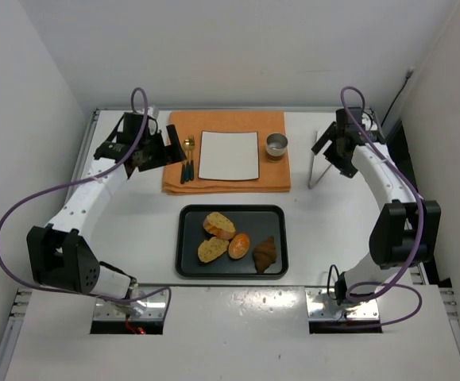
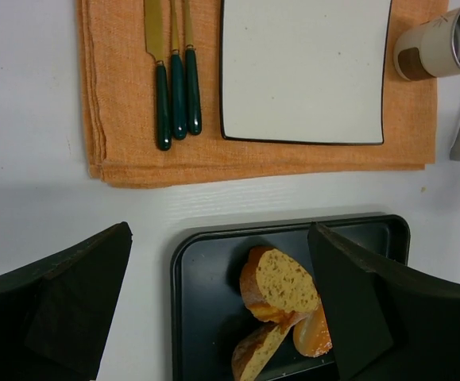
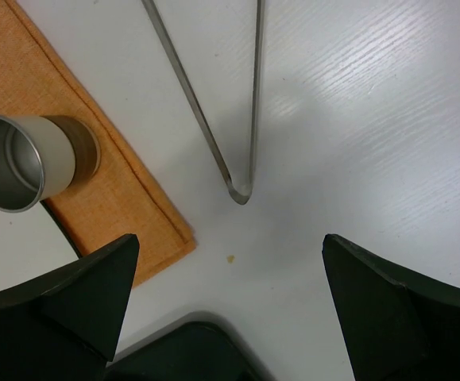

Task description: Place the bread

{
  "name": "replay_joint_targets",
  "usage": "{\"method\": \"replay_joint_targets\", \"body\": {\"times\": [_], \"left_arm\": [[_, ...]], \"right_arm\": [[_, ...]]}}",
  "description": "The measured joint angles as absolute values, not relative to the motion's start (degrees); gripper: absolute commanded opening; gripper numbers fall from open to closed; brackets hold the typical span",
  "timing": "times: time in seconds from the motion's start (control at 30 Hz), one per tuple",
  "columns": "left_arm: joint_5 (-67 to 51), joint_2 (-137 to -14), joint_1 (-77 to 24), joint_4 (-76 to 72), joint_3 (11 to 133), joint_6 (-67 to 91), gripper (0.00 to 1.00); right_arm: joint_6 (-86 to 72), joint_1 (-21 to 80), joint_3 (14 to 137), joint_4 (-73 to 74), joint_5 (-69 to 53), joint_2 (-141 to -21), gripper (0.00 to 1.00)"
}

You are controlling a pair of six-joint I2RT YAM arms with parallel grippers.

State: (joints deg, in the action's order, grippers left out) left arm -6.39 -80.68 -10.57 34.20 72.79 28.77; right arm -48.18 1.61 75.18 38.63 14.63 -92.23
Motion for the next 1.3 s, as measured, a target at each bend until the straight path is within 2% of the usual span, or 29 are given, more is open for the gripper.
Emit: {"method": "replay_joint_targets", "body": {"times": [0.37, 0.6, 1.0, 1.3], "left_arm": [[-4.69, -79.64, -11.18, 34.28, 71.55, 28.95, 0.99], [-3.44, -78.11, -11.29, 34.63, 70.59, 29.26, 0.99], [-2.07, -78.85, -12.86, 34.59, 70.52, 30.48, 0.99], [-2.04, -81.25, -13.69, 34.59, 70.54, 30.5, 0.99]], "right_arm": [[-47.72, 0.89, 74.81, 36.88, 15.0, -92.71, 0.99], [-45.54, -2.13, 75.2, 32.86, 12.93, -101.86, 0.99], [-38.57, -1.34, 79.05, 30.2, 13.02, -113.1, 0.99], [-34.22, -1.26, 80.27, 26.76, 13.56, -117.73, 0.99]]}}
